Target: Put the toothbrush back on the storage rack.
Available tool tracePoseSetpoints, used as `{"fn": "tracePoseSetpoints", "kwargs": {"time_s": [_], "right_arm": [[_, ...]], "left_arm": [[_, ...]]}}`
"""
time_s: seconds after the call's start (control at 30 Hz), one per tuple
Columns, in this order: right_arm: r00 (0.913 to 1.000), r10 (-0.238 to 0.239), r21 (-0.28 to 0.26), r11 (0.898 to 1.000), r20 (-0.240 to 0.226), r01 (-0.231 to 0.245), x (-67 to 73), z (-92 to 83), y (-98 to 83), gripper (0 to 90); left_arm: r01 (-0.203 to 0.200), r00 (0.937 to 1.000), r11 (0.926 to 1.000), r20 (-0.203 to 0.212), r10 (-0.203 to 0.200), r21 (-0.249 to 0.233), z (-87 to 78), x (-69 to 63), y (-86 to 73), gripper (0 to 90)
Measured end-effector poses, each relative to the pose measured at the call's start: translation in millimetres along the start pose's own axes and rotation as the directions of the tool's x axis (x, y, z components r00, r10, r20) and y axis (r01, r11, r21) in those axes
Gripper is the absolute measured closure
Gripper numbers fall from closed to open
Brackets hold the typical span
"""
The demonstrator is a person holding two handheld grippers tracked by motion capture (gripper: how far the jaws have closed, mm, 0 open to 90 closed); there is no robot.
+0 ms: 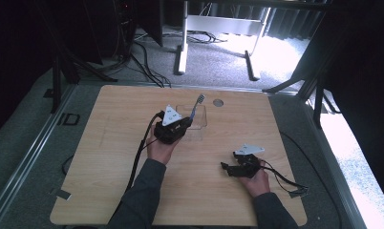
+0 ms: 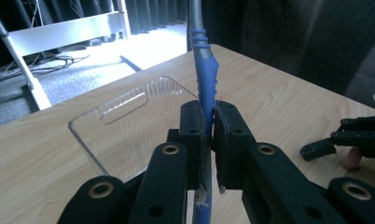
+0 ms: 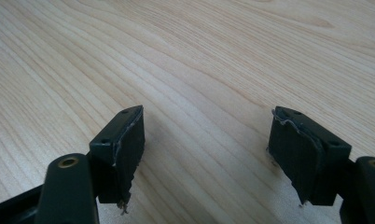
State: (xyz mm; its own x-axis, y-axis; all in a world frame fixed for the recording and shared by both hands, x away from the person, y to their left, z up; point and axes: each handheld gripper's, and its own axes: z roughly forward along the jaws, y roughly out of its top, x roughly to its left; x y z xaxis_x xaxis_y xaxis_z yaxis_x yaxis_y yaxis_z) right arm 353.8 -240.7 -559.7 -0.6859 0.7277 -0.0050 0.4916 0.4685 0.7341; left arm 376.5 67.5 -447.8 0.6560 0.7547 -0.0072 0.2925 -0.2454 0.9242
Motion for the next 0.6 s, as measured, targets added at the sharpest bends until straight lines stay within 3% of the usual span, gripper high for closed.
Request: {"fn": "tracePoseSetpoints", "kwargs": {"time_s": [0.6], "right_arm": [[1.0000, 0.000, 0.002, 1.000, 0.000, 0.000, 0.0, -0.1, 0.1, 26.6]], "left_arm": [[0.055, 0.9985, 0.9966, 0.010, -0.054, -0.061, 1.4, 11.9, 4.0, 82.7]]}}
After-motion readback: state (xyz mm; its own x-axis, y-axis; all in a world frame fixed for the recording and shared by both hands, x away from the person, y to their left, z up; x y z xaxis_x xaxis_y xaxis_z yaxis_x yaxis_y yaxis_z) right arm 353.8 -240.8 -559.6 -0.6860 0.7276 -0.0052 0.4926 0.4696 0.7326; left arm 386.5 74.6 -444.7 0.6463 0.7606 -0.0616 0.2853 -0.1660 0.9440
